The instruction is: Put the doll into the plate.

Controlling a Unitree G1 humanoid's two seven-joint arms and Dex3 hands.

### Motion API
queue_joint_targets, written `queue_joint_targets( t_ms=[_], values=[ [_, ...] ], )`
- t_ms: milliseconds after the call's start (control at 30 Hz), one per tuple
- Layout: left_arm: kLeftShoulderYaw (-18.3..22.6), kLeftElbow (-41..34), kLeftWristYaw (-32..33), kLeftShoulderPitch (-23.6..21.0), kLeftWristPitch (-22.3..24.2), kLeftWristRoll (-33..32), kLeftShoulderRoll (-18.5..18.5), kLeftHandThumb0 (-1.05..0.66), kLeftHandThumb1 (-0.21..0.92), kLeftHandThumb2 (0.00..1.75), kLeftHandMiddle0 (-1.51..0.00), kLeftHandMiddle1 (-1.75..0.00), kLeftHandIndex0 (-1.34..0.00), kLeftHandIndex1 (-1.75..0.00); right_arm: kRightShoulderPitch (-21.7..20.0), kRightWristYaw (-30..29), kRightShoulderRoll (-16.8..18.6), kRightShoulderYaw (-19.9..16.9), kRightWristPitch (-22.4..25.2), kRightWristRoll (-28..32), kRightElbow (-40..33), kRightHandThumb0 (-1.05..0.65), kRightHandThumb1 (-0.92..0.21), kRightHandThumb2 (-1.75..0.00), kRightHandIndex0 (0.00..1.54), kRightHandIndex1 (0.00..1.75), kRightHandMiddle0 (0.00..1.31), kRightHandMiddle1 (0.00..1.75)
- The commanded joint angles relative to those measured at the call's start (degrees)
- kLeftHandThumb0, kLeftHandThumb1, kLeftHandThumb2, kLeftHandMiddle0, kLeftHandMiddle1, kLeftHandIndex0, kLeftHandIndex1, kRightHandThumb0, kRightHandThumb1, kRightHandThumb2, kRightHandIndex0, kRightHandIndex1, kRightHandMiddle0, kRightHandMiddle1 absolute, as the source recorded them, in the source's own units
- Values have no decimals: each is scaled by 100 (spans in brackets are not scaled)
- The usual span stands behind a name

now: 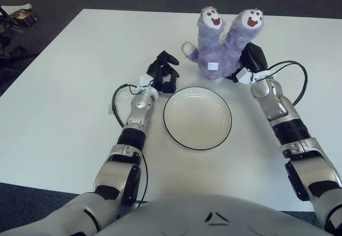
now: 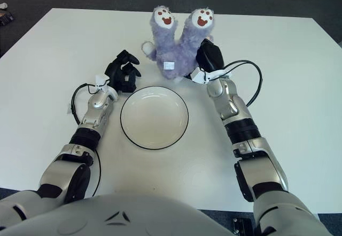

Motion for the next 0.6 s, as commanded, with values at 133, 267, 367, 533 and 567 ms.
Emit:
queue_joint_targets(
  t_ms=[133, 267, 367, 533, 567],
  values=[
    [76, 368, -66, 301, -18, -86, 31, -1, 29, 134, -57, -175, -48, -171, 73, 223, 85, -209, 176, 129, -407, 54, -14, -153, 75, 175, 99, 175],
    [138, 444, -140, 205, -83, -145, 79, -1, 30, 135, -52, -175, -50, -174, 96, 345, 90, -252, 190, 147, -647, 54, -14, -153, 75, 175, 100, 175],
    [191, 515, -147, 155, -213, -172, 81, -1, 30, 135, -52, -175, -50, -174, 120, 447, 133, -296, 166, 261, -742, 54, -14, -153, 75, 175, 100, 175],
    [266, 594, -23, 74, -327, -142, 77, -1, 30, 134, -51, -175, -50, -174, 193, 551, 186, -308, 217, 293, -974, 54, -14, -154, 76, 175, 102, 175],
    [276, 571, 23, 59, -294, -123, 81, -1, 30, 134, -51, -175, -50, -174, 208, 580, 201, -300, 263, 279, -1053, 55, -13, -154, 76, 175, 102, 175]
  ],
)
